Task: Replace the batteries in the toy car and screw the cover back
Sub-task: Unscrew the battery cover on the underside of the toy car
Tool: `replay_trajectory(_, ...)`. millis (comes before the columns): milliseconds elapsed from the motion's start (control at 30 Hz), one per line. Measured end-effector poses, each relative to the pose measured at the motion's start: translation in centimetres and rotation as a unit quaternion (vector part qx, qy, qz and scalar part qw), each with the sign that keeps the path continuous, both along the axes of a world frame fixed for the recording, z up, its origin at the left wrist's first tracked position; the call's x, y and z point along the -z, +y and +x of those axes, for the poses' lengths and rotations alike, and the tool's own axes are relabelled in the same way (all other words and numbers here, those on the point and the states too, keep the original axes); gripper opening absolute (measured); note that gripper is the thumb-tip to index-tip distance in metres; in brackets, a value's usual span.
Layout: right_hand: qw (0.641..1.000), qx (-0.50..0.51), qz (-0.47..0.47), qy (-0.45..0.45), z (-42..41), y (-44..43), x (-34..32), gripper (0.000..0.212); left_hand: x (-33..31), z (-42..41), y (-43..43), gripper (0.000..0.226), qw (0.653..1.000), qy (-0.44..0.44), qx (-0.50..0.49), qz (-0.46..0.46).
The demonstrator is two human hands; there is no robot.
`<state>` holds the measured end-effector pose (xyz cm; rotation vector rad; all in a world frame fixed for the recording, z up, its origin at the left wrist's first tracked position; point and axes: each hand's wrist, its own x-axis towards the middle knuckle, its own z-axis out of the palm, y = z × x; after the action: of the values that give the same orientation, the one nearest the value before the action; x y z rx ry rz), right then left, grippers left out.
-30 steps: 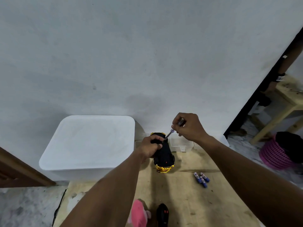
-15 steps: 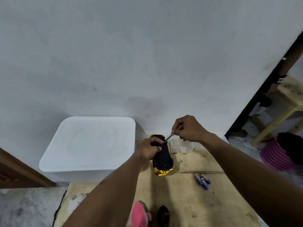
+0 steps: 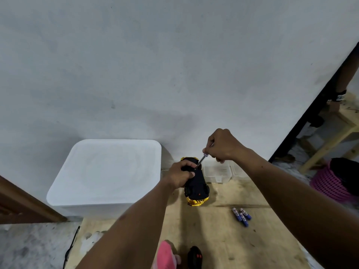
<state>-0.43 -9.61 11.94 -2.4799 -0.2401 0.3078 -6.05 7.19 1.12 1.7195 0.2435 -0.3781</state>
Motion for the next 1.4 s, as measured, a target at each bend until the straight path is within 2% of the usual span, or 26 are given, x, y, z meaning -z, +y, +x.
replay_trajectory(300,0.999,-0.049,-0.021,0.011,-0.5,-0.2,0.0,0.010,0.0,-0.1,0.3,0.029,1.000,0.001,-0.001,0.014)
replay_trajectory(467,0.999,-0.004,-0.048,0.023,-0.5,0.3,0.1,0.035,0.2,-0.1,0.2,0.028,1.000,0.006,-0.005,0.008)
replay_trajectory(767,0.997,-0.030,-0.063,0.037,-0.7,0.6,0.0,0.019,0.7,-0.6,0.0,0.027,1.000,0.001,-0.004,0.013)
replay_trajectory(933,0.993,-0.024,-0.096,0.069,-0.8,0.4,-0.1,0.036,0.7,-0.7,0.2,0.030,1.000,0.000,-0.010,0.004)
replay_trajectory(1067,0.991,-0.038,-0.111,0.063,-1.0,0.8,-0.7,0.026,0.6,-0.7,0.0,0.034,1.000,0.000,0.002,0.011)
replay_trajectory(1233,0.991,-0.033,-0.122,0.053,-1.3,1.2,-0.6,0.028,0.6,-1.0,-0.1,0.033,1.000,0.002,-0.001,0.015)
replay_trajectory(1400,0.989,-0.050,-0.133,0.051,-1.3,1.5,-1.0,0.019,0.3,-0.8,0.2,0.034,1.000,0.000,0.000,0.007)
